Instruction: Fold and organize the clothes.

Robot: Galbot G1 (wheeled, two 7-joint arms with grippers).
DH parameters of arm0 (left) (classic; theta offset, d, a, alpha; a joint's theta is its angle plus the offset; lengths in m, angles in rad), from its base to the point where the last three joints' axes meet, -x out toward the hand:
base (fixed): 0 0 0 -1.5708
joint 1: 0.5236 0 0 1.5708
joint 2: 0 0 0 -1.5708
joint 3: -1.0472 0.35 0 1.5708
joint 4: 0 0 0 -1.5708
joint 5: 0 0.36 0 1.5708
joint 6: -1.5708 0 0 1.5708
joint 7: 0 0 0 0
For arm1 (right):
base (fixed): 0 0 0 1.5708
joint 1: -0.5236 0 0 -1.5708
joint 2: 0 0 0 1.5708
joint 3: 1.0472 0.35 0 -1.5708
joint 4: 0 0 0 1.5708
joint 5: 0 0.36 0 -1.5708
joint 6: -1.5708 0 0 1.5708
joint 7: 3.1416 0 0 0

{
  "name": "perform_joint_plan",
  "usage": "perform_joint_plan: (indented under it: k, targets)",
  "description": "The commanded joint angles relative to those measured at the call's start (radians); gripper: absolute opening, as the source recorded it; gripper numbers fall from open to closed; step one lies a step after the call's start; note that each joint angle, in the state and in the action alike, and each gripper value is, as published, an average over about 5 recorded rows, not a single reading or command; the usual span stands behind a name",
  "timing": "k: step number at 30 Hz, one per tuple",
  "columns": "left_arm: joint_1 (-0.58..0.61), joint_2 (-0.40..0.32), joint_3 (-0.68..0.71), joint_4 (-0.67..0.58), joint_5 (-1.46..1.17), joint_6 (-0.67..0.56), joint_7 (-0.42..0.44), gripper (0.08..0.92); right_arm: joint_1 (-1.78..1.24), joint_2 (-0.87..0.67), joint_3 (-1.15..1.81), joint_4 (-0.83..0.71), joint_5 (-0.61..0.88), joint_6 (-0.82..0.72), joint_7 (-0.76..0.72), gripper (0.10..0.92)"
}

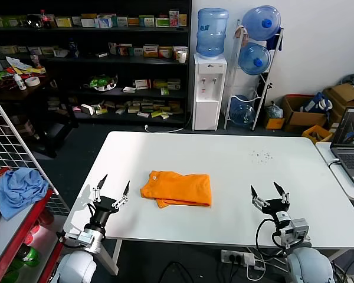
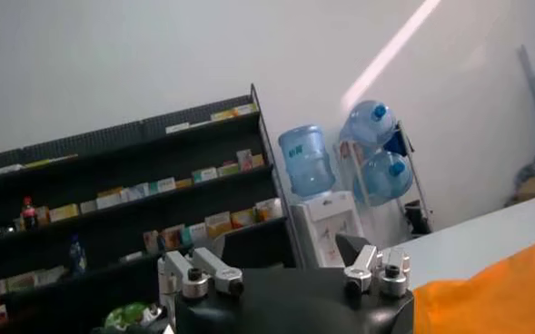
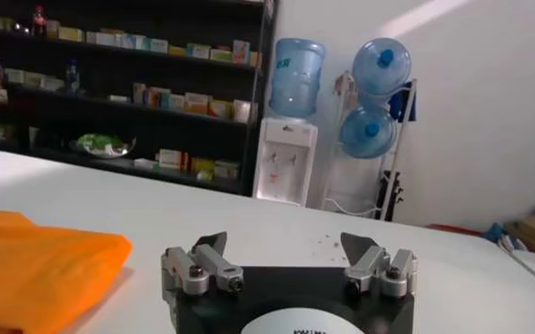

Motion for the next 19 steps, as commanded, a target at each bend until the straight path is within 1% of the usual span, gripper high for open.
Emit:
perform_joint_plan:
  k: [1, 19]
  targets:
    - [0.016, 0.006, -0.021, -0.018, 0.021, 0.023, 0.022, 0.823, 0.006, 0.013, 0.015, 0.002, -0.01, -0.007, -0.008, 0.823]
    - [0.009, -0.022, 0.002, -0.033, 0.018, 0.063, 0.011, 0.823, 0.003, 0.014, 0.012, 0.007, -0.022, -0.022, -0.004, 0.823]
